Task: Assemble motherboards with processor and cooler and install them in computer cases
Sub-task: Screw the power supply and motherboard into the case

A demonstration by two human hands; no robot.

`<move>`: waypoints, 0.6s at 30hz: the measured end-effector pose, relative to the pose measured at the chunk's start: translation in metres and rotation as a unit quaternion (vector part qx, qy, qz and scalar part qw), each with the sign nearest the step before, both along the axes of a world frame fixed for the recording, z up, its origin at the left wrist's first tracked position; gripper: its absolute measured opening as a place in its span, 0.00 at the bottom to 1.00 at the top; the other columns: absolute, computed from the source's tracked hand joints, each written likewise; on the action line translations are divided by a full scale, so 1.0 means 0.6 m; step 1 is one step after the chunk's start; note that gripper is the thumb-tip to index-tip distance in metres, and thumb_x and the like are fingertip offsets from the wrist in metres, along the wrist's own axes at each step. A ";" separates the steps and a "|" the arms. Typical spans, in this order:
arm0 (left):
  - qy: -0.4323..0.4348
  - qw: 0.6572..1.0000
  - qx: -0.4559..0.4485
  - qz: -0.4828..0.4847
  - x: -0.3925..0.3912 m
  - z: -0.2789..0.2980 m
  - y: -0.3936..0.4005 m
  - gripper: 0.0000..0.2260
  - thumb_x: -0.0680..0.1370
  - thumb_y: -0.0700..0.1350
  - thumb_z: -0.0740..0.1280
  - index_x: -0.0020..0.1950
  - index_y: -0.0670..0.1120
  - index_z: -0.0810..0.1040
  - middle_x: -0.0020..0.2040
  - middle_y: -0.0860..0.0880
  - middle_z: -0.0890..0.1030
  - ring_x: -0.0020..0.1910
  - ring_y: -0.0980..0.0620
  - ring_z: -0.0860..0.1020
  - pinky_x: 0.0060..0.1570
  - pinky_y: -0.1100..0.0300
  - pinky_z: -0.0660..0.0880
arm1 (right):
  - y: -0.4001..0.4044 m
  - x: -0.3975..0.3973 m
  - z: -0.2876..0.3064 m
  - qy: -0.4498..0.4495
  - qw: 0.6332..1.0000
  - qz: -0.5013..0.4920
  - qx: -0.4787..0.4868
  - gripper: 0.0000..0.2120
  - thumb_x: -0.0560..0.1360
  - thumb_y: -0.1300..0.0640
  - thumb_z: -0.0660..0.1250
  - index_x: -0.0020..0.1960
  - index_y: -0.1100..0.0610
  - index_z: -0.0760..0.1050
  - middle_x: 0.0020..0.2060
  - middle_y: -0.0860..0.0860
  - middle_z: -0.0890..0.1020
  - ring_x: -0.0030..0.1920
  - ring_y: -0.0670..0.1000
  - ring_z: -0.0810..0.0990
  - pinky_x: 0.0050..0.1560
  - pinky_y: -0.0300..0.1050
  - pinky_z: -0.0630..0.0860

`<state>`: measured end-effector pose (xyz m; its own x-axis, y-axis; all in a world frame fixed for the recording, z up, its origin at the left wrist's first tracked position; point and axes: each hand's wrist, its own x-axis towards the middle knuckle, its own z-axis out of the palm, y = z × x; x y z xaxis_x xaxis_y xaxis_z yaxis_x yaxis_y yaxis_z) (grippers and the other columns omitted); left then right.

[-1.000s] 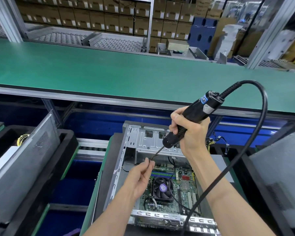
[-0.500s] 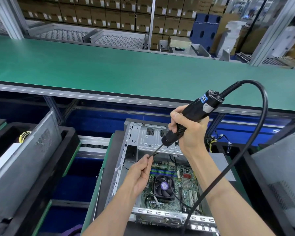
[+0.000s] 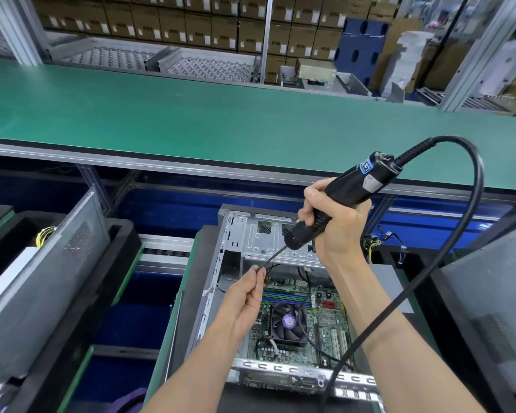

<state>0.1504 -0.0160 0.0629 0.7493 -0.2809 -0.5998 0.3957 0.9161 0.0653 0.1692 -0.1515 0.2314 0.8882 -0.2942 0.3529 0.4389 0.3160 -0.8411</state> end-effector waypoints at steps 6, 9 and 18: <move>-0.005 1.000 -0.005 0.001 -0.001 0.002 0.001 0.13 0.70 0.31 0.69 0.54 0.31 0.79 0.45 0.35 0.84 0.42 0.44 0.86 0.35 0.59 0.83 | -0.001 0.000 0.001 0.009 1.000 -0.001 0.012 0.09 0.69 0.68 0.70 0.33 0.57 0.79 0.25 0.56 0.74 0.22 0.53 0.68 0.32 0.46 0.69; 0.003 1.000 0.001 -0.001 0.002 -0.002 0.000 0.08 0.75 0.33 0.68 0.53 0.31 0.79 0.45 0.36 0.84 0.42 0.46 0.86 0.34 0.60 0.82 | -0.005 0.001 0.002 0.011 1.000 -0.001 0.014 0.08 0.69 0.68 0.70 0.33 0.58 0.79 0.25 0.56 0.74 0.22 0.53 0.68 0.32 0.46 0.69; -0.027 0.999 0.016 -0.017 0.002 -0.003 -0.001 0.07 0.69 0.32 0.70 0.43 0.30 0.84 0.46 0.35 0.84 0.43 0.46 0.86 0.36 0.61 0.83 | -0.010 0.003 0.001 0.022 0.999 -0.011 0.027 0.07 0.68 0.67 0.71 0.34 0.59 0.78 0.25 0.57 0.74 0.22 0.53 0.67 0.33 0.47 0.70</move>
